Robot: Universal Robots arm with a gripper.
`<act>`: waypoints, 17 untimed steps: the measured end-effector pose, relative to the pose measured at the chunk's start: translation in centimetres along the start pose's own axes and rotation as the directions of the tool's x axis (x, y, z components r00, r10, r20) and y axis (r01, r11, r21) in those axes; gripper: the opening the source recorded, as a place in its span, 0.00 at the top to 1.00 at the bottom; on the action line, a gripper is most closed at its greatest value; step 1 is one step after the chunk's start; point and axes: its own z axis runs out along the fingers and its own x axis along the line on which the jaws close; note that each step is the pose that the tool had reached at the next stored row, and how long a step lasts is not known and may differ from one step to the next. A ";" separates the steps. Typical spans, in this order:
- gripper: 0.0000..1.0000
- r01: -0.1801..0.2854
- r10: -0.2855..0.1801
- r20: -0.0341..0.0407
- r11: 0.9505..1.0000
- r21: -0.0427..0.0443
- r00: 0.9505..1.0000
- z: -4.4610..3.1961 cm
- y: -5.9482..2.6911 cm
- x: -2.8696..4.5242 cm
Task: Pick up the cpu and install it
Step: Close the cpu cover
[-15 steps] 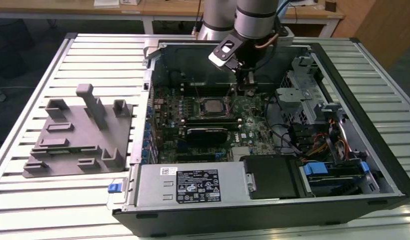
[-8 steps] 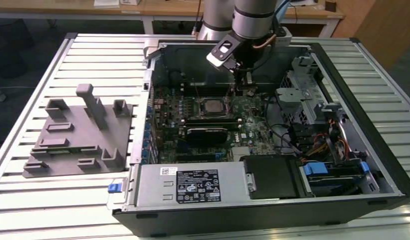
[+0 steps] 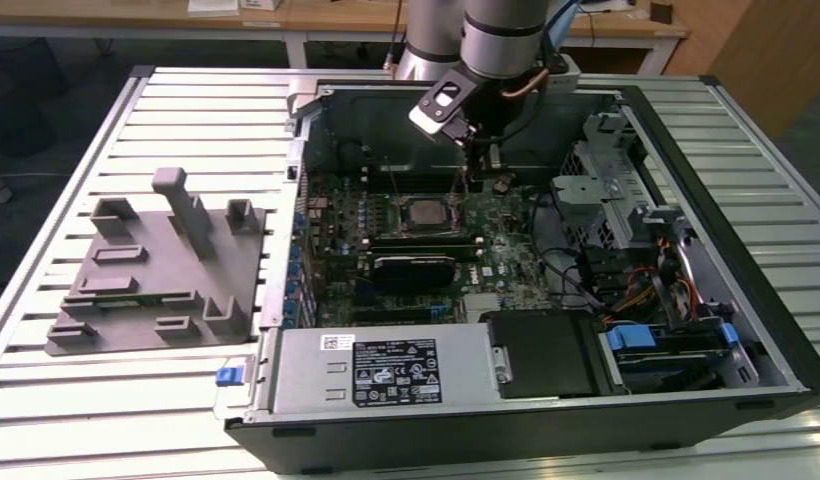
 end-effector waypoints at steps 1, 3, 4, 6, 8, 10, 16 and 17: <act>0.89 0.000 0.000 0.000 1.000 0.000 1.000 0.01 -0.07 0.00; 0.89 0.000 0.000 0.000 1.000 0.000 1.000 0.02 -0.22 0.01; 0.89 0.000 0.000 0.000 1.000 0.000 1.000 0.03 -0.28 0.02; 0.89 0.000 0.000 0.000 1.000 0.000 1.000 0.05 -0.41 0.02; 0.89 0.000 0.000 0.000 1.000 0.000 1.000 0.06 -0.52 0.03; 0.89 0.000 0.000 0.000 1.000 0.000 1.000 0.08 -0.63 0.04; 0.89 0.000 0.000 0.000 1.000 0.000 1.000 0.13 -0.86 0.05; 0.89 0.000 0.000 0.000 1.000 0.000 1.000 0.14 -0.90 0.06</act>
